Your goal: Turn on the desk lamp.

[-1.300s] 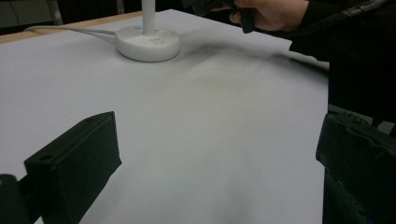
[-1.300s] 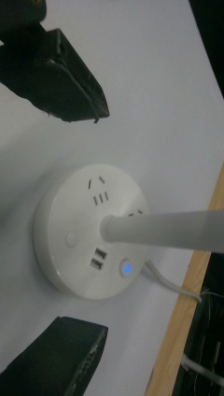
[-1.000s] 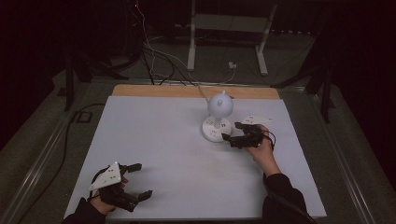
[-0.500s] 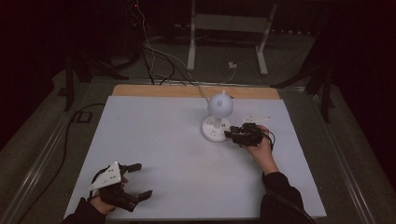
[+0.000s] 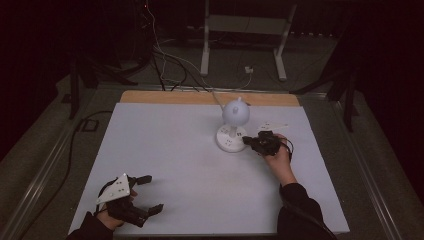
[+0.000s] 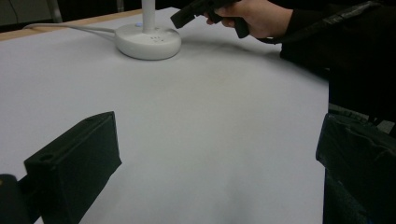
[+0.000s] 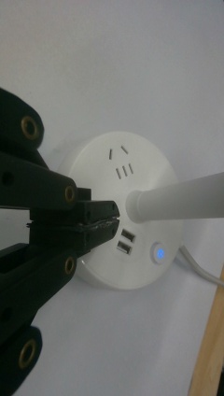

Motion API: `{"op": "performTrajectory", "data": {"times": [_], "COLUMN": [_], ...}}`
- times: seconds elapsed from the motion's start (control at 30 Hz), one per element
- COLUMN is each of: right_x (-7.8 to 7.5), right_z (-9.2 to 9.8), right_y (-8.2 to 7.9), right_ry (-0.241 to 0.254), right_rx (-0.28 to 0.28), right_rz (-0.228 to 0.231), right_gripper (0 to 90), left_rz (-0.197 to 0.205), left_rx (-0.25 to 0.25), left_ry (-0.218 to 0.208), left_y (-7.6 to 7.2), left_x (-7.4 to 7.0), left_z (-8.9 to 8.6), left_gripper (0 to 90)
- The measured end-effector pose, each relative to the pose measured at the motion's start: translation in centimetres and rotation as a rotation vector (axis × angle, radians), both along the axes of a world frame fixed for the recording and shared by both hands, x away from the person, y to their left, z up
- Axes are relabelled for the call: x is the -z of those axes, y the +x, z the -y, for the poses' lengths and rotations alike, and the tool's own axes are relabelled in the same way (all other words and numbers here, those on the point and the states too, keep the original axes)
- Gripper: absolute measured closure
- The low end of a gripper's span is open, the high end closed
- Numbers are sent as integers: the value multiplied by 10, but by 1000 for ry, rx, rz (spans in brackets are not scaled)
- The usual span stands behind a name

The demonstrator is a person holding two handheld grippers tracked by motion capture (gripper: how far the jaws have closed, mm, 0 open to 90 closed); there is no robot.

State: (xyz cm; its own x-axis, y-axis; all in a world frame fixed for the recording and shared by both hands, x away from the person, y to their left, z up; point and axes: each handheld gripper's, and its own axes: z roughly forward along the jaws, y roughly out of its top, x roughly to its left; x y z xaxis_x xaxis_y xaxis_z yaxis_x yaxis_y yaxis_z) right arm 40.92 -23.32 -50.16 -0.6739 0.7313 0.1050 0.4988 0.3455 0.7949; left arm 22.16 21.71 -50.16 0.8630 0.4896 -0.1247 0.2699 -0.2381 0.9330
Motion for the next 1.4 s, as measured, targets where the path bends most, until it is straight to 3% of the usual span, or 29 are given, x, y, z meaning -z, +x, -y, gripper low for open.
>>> {"op": "performTrajectory", "data": {"times": [0.57, 0.83, 1.17, 1.4], "right_x": [3, 4, 8, 9], "right_z": [-3, -6, -10, -8], "right_y": [6, 7, 7, 8], "right_ry": [-3, -9, -20, -1], "right_rx": [-34, -17, -19, -15], "right_rz": [28, 59, 48, 37], "right_gripper": [900, 900, 900, 900], "left_rz": [-3, -5, -4, -4], "left_rx": [-2, -3, -2, -4], "left_ry": [-1, -5, -2, -3], "left_y": [0, 1, 0, 0], "left_x": [0, 0, 0, 0], "left_z": [0, -1, 0, 0], "left_gripper": [2, 2, 3, 2]}}
